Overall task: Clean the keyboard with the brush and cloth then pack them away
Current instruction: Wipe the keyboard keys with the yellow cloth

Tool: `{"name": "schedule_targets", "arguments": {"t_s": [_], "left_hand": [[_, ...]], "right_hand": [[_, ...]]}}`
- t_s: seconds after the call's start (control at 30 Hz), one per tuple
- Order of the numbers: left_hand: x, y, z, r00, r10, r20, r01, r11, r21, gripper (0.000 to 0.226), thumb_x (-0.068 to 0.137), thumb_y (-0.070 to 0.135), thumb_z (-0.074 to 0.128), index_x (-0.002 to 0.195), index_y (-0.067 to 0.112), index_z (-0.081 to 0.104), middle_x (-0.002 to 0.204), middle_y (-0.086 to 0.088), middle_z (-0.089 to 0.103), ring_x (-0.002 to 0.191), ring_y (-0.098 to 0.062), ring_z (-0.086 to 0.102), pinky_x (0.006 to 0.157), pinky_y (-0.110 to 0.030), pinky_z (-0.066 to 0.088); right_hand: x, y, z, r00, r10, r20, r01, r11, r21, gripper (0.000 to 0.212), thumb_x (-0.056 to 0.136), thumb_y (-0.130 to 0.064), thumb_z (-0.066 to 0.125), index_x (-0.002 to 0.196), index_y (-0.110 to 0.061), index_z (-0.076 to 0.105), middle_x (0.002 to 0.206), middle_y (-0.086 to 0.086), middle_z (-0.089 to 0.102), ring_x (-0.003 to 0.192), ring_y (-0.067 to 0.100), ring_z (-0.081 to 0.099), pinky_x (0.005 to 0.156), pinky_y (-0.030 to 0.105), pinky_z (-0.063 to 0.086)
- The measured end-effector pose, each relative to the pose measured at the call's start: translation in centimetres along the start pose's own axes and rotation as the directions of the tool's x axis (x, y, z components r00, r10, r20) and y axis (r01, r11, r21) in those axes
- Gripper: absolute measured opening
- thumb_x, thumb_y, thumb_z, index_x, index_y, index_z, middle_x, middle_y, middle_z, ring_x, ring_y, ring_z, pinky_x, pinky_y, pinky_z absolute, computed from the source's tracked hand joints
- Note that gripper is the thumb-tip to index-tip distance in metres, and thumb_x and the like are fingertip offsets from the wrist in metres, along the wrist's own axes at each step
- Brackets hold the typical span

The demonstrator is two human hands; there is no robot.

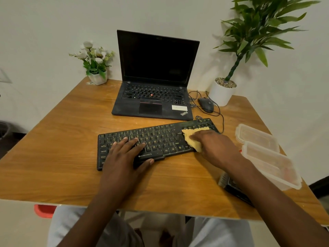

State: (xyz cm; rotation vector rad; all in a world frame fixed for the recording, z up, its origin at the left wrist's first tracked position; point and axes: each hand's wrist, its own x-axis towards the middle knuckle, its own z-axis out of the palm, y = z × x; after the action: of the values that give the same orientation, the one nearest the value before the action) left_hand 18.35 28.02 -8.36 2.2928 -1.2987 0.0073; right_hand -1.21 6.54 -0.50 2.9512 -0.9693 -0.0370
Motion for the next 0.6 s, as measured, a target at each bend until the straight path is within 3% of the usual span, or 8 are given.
{"name": "schedule_targets", "arguments": {"t_s": [0.1, 0.17, 0.27, 0.33, 0.43, 0.6], "left_hand": [[0.0, -0.1, 0.0, 1.0, 0.0, -0.002, 0.0, 1.0, 0.002, 0.072, 0.089, 0.079, 0.043, 0.149, 0.039, 0.05, 0.161, 0.009, 0.042, 0.154, -0.014, 0.024, 0.126, -0.037, 0.008], [0.0, -0.2, 0.1, 1.0, -0.002, 0.001, 0.002, 1.0, 0.011, 0.072, 0.09, 0.081, 0.041, 0.149, 0.04, 0.049, 0.161, 0.01, 0.041, 0.154, -0.014, 0.023, 0.126, -0.037, 0.006], [0.0, -0.1, 0.0, 1.0, -0.004, 0.008, 0.004, 1.0, 0.016, 0.071, 0.091, 0.08, 0.042, 0.149, 0.04, 0.048, 0.162, 0.01, 0.04, 0.154, -0.014, 0.024, 0.125, -0.037, 0.006], [0.1, 0.0, 0.0, 1.0, -0.007, 0.007, 0.007, 1.0, 0.013, 0.07, 0.09, 0.077, 0.046, 0.149, 0.04, 0.048, 0.162, 0.01, 0.041, 0.154, -0.014, 0.024, 0.125, -0.037, 0.006], [0.0, 0.0, 0.0, 1.0, -0.006, 0.003, 0.006, 1.0, 0.013, 0.069, 0.09, 0.077, 0.047, 0.148, 0.04, 0.049, 0.161, 0.01, 0.041, 0.154, -0.014, 0.025, 0.126, -0.037, 0.008], [0.0, 0.0, 0.0, 1.0, -0.006, 0.0, 0.006, 1.0, 0.011, 0.07, 0.089, 0.077, 0.045, 0.148, 0.039, 0.049, 0.161, 0.009, 0.042, 0.154, -0.014, 0.026, 0.128, -0.04, 0.012]], "right_hand": [[0.8, -0.6, -0.3, 0.994, 0.092, -0.05, -0.094, 0.995, -0.026, 0.048, 0.092, -0.017, 0.068, 0.139, -0.028, 0.067, 0.134, 0.001, 0.069, 0.119, 0.025, 0.066, 0.09, 0.043, 0.059], [1.1, -2.1, -0.2, 0.996, 0.078, -0.052, -0.08, 0.996, -0.043, 0.041, 0.092, -0.015, 0.067, 0.132, -0.021, 0.07, 0.127, 0.005, 0.07, 0.113, 0.027, 0.068, 0.089, 0.042, 0.06], [0.7, -3.1, 0.3, 1.0, 0.016, -0.011, -0.017, 0.998, -0.059, 0.038, 0.095, -0.021, 0.068, 0.133, -0.019, 0.07, 0.132, 0.006, 0.069, 0.117, 0.025, 0.066, 0.098, 0.043, 0.058], [0.4, -2.0, -0.1, 0.999, 0.017, 0.03, -0.017, 1.0, -0.014, 0.05, 0.093, -0.028, 0.072, 0.142, -0.028, 0.066, 0.145, 0.0, 0.063, 0.13, 0.023, 0.06, 0.105, 0.044, 0.055], [0.4, -0.5, -0.5, 0.997, 0.076, -0.001, -0.076, 0.997, 0.003, 0.051, 0.093, -0.025, 0.069, 0.143, -0.035, 0.064, 0.147, -0.003, 0.063, 0.132, 0.021, 0.059, 0.101, 0.043, 0.056], [0.4, -3.2, -0.1, 0.999, 0.047, 0.011, -0.046, 0.998, -0.039, 0.037, 0.098, -0.017, 0.062, 0.134, -0.017, 0.07, 0.135, 0.009, 0.067, 0.12, 0.027, 0.064, 0.101, 0.044, 0.056]]}}
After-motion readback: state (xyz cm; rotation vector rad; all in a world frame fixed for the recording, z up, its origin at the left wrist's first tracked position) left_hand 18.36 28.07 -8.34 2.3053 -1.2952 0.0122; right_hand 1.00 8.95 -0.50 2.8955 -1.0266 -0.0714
